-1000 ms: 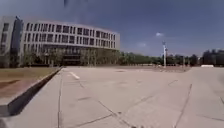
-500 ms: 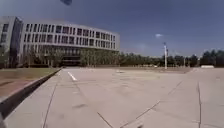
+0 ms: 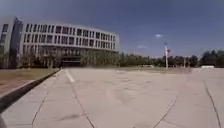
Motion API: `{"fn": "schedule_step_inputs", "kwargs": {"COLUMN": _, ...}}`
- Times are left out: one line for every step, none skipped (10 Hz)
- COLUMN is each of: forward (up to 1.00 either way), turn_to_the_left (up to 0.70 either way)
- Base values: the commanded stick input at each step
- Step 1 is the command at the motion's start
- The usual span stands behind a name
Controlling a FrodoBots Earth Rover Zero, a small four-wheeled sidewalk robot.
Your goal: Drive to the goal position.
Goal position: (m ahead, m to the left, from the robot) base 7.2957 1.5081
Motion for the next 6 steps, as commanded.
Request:
{"fn": "schedule_step_inputs", "kwargs": {"forward": 0.70, "turn_to_the_left": 0.01}}
{"fn": "schedule_step_inputs", "kwargs": {"forward": 0.70, "turn_to_the_left": 0.01}}
{"fn": "schedule_step_inputs", "kwargs": {"forward": 0.70, "turn_to_the_left": 0.01}}
{"fn": "schedule_step_inputs", "kwargs": {"forward": 0.70, "turn_to_the_left": 0.01}}
{"fn": "schedule_step_inputs", "kwargs": {"forward": 0.70, "turn_to_the_left": 0.01}}
{"fn": "schedule_step_inputs", "kwargs": {"forward": 0.70, "turn_to_the_left": 0.01}}
